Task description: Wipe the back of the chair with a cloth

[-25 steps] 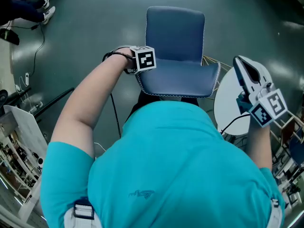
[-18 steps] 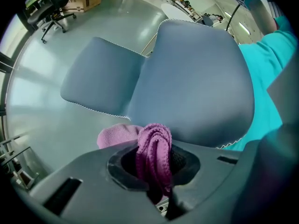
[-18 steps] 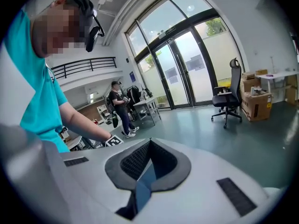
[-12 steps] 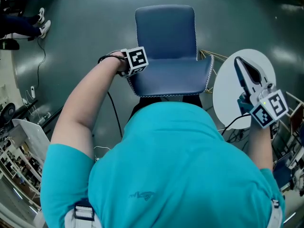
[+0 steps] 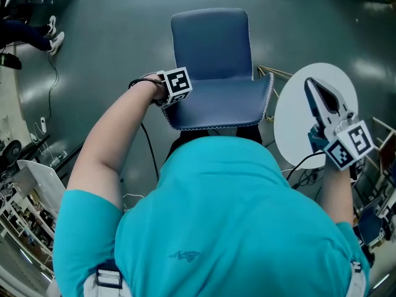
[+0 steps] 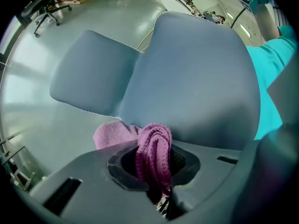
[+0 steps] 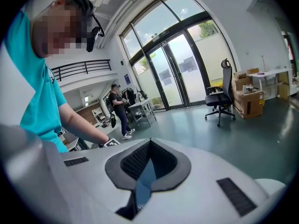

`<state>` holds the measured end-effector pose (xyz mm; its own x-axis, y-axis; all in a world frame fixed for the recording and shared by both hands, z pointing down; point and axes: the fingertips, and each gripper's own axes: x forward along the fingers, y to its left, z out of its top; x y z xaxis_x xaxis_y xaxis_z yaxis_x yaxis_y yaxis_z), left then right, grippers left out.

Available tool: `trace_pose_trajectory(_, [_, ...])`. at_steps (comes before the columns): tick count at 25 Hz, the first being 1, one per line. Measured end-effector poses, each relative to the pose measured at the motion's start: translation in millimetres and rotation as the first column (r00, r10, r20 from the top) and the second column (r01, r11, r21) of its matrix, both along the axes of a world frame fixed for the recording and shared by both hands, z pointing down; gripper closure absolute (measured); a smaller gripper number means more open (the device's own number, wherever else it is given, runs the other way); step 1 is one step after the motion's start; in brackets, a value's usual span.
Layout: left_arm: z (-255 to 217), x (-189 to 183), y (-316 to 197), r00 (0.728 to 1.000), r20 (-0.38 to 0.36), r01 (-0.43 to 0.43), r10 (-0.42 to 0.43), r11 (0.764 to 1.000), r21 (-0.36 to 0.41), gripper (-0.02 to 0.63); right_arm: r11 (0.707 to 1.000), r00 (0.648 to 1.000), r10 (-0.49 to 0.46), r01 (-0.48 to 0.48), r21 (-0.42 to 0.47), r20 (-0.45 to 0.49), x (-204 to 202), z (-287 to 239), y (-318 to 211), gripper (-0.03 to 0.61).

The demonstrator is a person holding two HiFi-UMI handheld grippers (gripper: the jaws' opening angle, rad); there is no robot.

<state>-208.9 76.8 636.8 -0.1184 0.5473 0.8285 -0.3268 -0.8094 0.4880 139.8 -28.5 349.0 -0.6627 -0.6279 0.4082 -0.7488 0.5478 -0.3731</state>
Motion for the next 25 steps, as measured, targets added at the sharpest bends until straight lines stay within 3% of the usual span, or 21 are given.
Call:
trace_pose_trajectory(8, [2.5, 21.1, 5.2, 0.999, -0.021, 0.045, -0.046, 0.998, -0.035, 0.555, 1.0, 1.0, 0.015, -0.015, -0.004, 0.0, 13.0, 1.0, 1.0, 0.588])
trace_pose_trajectory(16, [1.3, 30.0, 12.9, 1.0, -0.006, -0.007, 0.007, 0.999, -0.041, 0.555, 0.999, 0.999, 0.039, -0.039, -0.003, 0.001, 25.2, -3.8, 7.6, 0.588])
trace_pose_trajectory(25, [3.9, 47.4, 13.9, 0.998, -0.035, 0.053, -0.056, 0.995, -0.086, 0.555, 0.998, 0.998, 0.068, -0.068, -0.01, -0.002, 37.8, -0.5, 13.3, 0.588])
